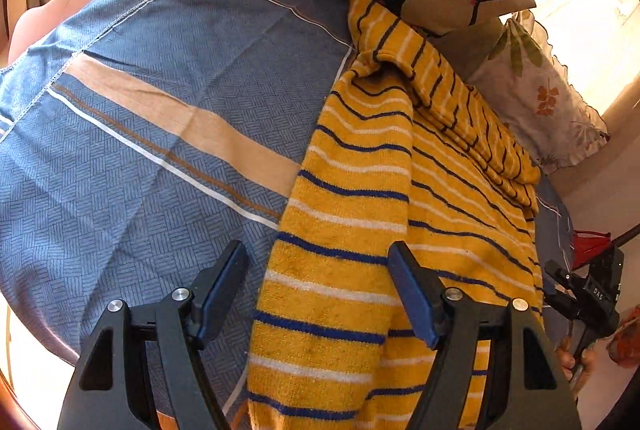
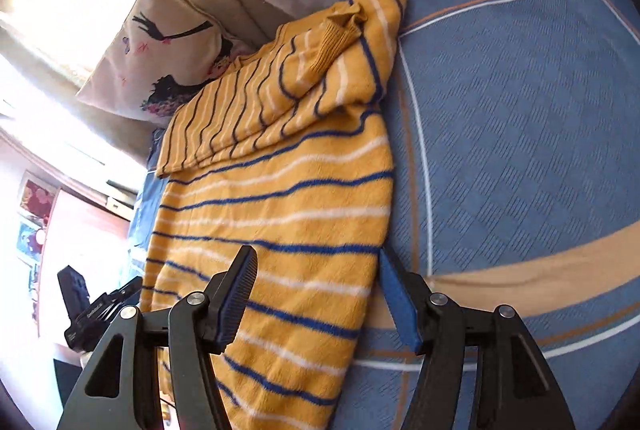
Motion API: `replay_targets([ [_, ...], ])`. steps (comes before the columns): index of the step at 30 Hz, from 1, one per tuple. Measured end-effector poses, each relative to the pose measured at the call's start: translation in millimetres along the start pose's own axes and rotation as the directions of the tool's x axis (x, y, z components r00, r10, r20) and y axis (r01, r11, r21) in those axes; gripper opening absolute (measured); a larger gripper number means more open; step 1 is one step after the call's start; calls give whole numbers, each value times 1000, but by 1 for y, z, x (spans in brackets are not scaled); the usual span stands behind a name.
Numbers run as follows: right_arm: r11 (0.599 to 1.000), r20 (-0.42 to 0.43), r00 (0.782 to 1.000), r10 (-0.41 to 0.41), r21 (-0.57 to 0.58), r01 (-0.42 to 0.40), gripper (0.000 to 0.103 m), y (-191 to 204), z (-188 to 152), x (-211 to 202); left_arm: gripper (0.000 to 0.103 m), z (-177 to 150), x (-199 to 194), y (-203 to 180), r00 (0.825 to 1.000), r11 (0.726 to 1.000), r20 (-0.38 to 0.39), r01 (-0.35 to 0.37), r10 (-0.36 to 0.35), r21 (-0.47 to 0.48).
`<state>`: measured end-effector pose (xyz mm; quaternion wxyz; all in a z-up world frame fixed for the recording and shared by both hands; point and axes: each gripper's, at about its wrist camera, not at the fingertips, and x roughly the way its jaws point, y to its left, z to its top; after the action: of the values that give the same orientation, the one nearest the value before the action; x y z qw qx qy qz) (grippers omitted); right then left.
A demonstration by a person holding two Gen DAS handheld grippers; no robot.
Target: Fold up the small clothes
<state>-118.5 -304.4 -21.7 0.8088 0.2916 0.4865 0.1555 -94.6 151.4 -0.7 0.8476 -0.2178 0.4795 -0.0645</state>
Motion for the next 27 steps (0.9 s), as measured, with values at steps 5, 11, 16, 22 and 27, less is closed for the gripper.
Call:
replay_targets([
  [5, 981, -28, 982, 186, 55, -184, 71, 4, -32, -5, 71, -23, -10, 0, 995, 996, -21, 93, -92, 6],
  [11, 953, -19, 955, 297, 68, -295, 71, 9, -73, -17, 71, -49, -22, 1, 982, 982, -24, 188, -188, 3],
  [16, 939, -23, 939, 343, 36, -342, 71, 21, -107, -30, 71, -67, -29, -3, 971, 971, -36, 238, -237, 21],
  [22, 956, -63, 954, 292, -7, -293, 71, 45, -147, -18, 71, -77, -31, -13, 982, 980, -21, 188, -187, 60],
  [27, 986, 12, 990, 139, -97, -137, 18, 64, -156, -15, 10, -73, -21, -12, 992, 992, -42, 122, -121, 14],
])
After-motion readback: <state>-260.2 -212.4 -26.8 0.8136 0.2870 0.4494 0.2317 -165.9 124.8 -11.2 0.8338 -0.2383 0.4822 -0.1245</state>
